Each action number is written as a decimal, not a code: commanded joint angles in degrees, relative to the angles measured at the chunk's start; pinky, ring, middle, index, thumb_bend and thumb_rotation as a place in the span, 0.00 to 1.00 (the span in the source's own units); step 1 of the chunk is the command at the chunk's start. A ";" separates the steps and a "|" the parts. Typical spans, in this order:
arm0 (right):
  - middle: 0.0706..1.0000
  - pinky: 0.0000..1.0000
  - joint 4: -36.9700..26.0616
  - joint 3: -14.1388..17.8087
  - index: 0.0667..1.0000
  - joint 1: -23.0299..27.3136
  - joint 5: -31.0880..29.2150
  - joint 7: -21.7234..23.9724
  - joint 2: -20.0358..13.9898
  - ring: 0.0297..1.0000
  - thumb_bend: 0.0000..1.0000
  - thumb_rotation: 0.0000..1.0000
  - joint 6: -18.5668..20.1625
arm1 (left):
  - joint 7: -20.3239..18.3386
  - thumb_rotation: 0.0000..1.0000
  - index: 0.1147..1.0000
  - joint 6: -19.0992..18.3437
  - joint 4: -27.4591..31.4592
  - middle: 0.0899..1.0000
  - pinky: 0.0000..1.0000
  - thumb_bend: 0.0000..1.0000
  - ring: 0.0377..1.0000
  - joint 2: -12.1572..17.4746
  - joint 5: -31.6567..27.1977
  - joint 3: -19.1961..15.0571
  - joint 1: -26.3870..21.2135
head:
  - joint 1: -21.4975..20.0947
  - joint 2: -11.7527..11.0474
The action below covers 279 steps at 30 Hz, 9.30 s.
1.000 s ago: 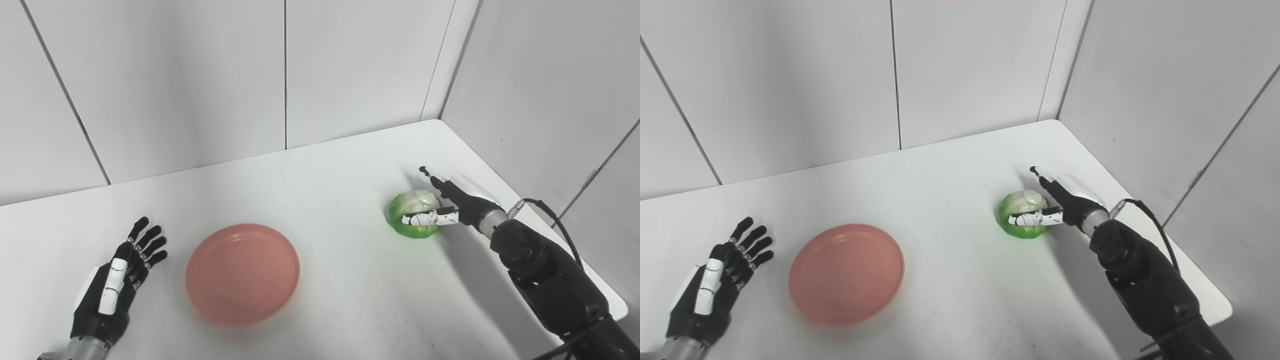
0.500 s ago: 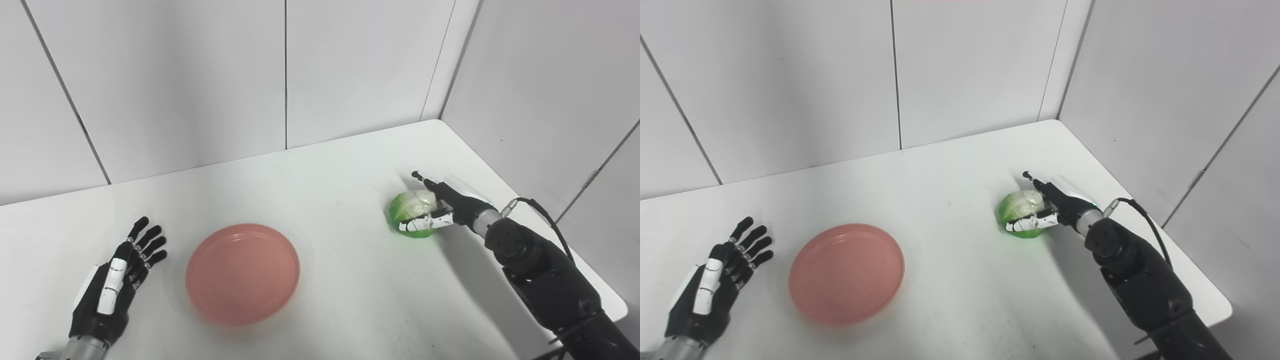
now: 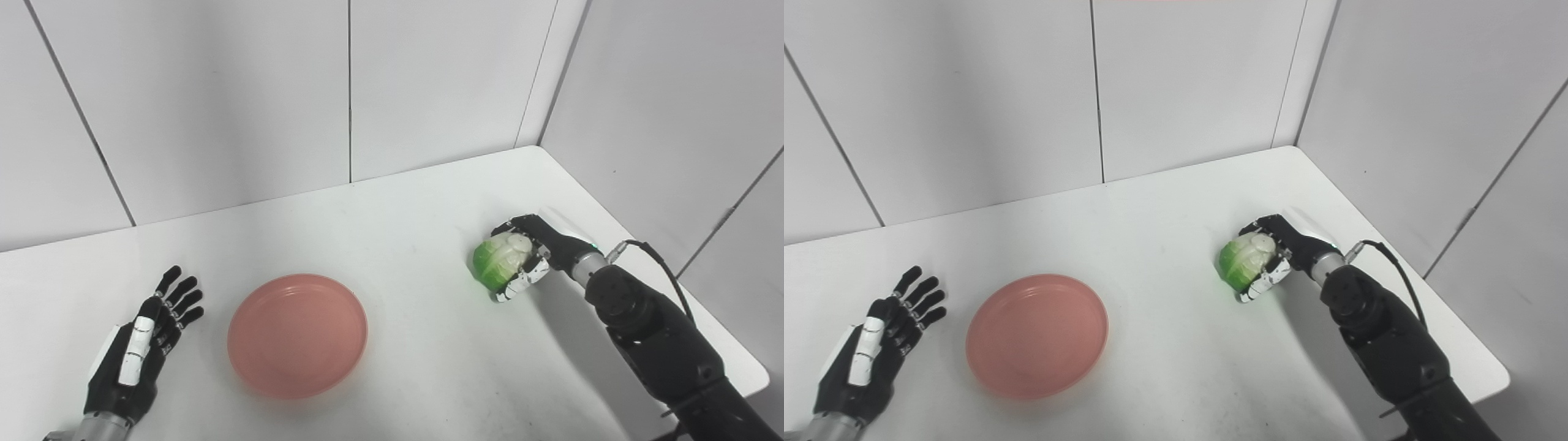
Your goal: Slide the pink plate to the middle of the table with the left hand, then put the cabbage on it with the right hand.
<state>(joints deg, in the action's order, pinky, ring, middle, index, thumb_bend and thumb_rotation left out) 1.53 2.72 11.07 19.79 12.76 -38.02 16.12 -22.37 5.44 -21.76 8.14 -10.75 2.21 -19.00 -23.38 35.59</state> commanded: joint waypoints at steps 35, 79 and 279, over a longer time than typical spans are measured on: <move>0.42 0.46 -15.60 -1.42 0.48 5.90 -1.61 4.68 -0.15 0.44 0.53 0.00 0.51 | 5.56 0.94 0.94 -7.74 3.58 0.94 0.96 0.81 0.94 -0.73 3.82 2.42 2.73 | 6.58 -0.21; 0.43 0.44 -6.88 -21.16 0.46 20.54 1.76 10.44 19.18 0.45 0.53 0.00 -5.14 | 13.25 1.00 0.94 -11.22 6.75 0.94 0.91 0.67 0.92 -8.04 9.26 8.09 1.45 | 25.07 2.48; 0.97 0.95 8.29 -2.40 0.97 3.13 -19.51 -4.31 28.42 0.96 0.37 1.00 -17.73 | 24.65 1.00 0.99 4.01 1.31 0.97 0.93 0.70 0.96 -8.86 25.41 8.29 3.67 | 29.39 -3.92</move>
<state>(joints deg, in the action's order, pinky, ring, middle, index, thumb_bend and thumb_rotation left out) 9.32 1.23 14.01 0.34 7.72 -9.66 -0.74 1.63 9.69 -18.76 -0.98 13.97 10.63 -15.83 5.98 31.64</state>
